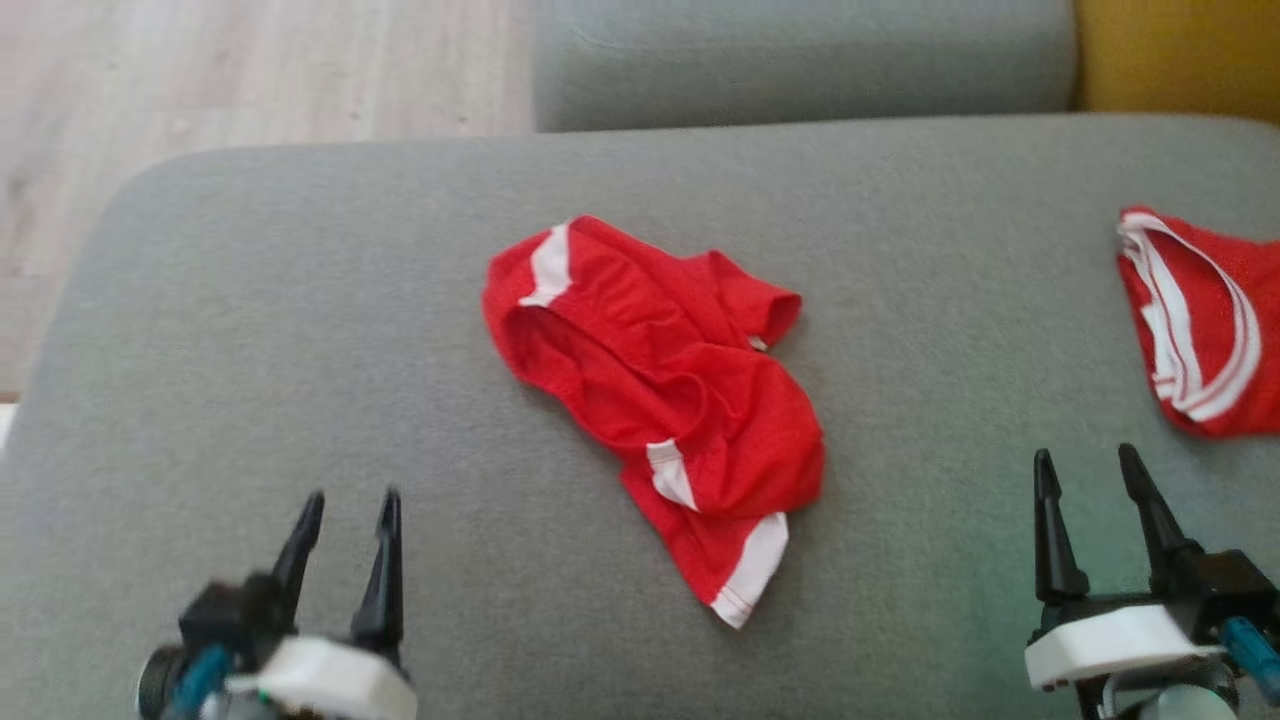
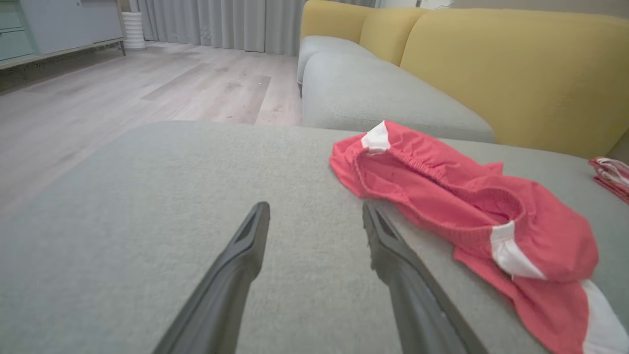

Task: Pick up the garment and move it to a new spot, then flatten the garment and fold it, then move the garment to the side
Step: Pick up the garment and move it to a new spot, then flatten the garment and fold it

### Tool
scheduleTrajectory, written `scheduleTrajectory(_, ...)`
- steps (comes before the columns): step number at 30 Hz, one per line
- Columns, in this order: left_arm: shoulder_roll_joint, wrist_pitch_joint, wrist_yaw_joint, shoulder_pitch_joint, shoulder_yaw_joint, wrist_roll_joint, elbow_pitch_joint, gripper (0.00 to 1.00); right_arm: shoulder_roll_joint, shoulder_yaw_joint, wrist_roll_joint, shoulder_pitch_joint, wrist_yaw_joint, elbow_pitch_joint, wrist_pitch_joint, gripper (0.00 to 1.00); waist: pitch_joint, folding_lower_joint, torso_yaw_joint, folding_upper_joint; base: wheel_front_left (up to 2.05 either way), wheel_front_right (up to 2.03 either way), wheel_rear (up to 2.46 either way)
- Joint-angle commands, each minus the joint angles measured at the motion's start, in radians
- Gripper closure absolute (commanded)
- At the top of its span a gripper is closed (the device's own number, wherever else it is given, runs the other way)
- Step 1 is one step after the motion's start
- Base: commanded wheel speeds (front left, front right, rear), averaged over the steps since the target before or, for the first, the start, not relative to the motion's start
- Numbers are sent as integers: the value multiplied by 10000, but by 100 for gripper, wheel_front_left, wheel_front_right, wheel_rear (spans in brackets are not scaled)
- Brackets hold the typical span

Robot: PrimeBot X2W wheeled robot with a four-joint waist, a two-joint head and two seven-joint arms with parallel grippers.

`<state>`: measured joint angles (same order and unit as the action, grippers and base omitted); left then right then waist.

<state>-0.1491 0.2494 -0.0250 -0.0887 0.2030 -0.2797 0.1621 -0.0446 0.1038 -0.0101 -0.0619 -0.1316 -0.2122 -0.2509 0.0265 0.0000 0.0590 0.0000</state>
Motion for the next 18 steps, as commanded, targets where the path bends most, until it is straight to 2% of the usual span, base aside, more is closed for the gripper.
scheduleTrajectory(1,-29,123,82,233,-479,190,-394,0,-57,-264,-24,166,9,266,-108,0,-215,0,250,0,0,0,0)
scheduleTrajectory(9,353,123,917,-410,-1193,1102,-722,0,-57,-483,162,-217,9,104,-109,0,-351,0,518,0,0,0,0)
scheduleTrajectory(18,686,123,1326,-346,-1652,1416,-638,0,-57,-674,237,-214,9,-59,-109,0,-242,0,325,0,0,0,0)
